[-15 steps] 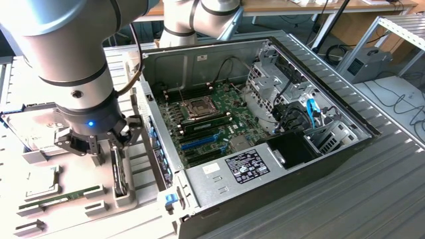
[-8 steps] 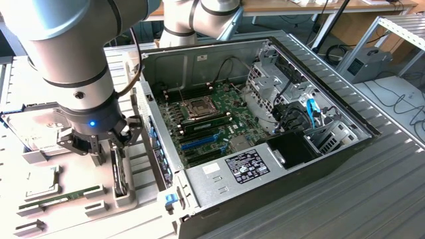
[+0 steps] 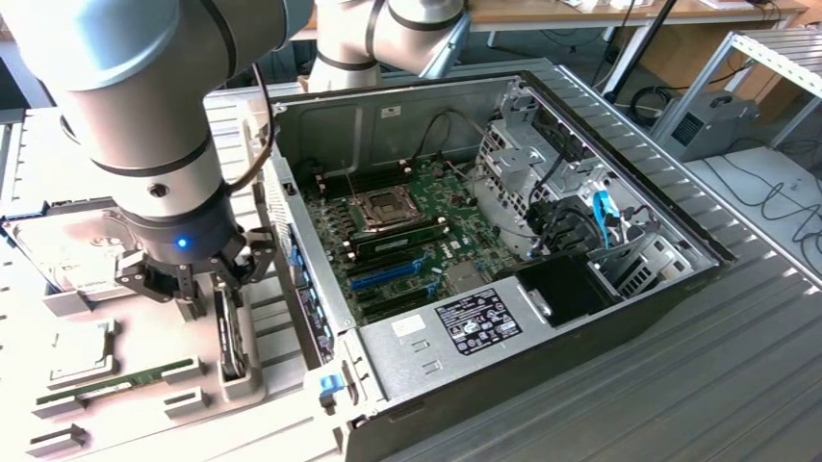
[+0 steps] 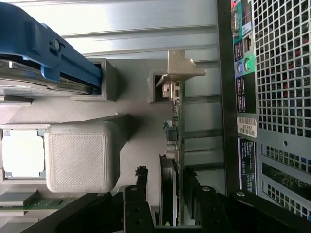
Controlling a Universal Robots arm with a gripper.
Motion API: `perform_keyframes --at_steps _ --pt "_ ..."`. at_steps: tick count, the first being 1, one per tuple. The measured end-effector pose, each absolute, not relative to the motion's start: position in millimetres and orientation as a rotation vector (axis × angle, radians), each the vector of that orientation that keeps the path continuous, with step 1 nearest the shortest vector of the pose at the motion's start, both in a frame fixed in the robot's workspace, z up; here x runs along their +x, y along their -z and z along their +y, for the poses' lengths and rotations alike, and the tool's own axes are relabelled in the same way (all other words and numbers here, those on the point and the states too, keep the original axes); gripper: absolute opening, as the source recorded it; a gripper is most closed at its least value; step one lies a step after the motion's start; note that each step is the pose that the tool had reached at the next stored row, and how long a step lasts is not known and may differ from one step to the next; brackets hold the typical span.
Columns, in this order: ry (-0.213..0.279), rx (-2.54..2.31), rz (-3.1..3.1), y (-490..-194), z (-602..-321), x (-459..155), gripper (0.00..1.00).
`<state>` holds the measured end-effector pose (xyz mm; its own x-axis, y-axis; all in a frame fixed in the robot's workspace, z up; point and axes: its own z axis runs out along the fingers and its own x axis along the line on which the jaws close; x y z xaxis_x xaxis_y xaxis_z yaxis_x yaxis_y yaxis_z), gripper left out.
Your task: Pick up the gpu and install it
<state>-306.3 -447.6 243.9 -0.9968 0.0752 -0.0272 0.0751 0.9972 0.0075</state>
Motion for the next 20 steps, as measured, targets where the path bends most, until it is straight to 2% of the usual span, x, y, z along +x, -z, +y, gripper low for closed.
perform_keyframes --at_steps 10,12,14,20 --pt "-0.009 0.117 3.112 -239.8 -447.5 -306.2 0.42" --pt "-0.009 0.117 3.112 -239.8 -447.5 -306.2 0.41" --pt "-0.009 0.117 3.112 -239.7 -447.5 -306.2 0.29" --pt "-0.009 0.117 3.112 -239.8 -447.5 -306.2 0.29"
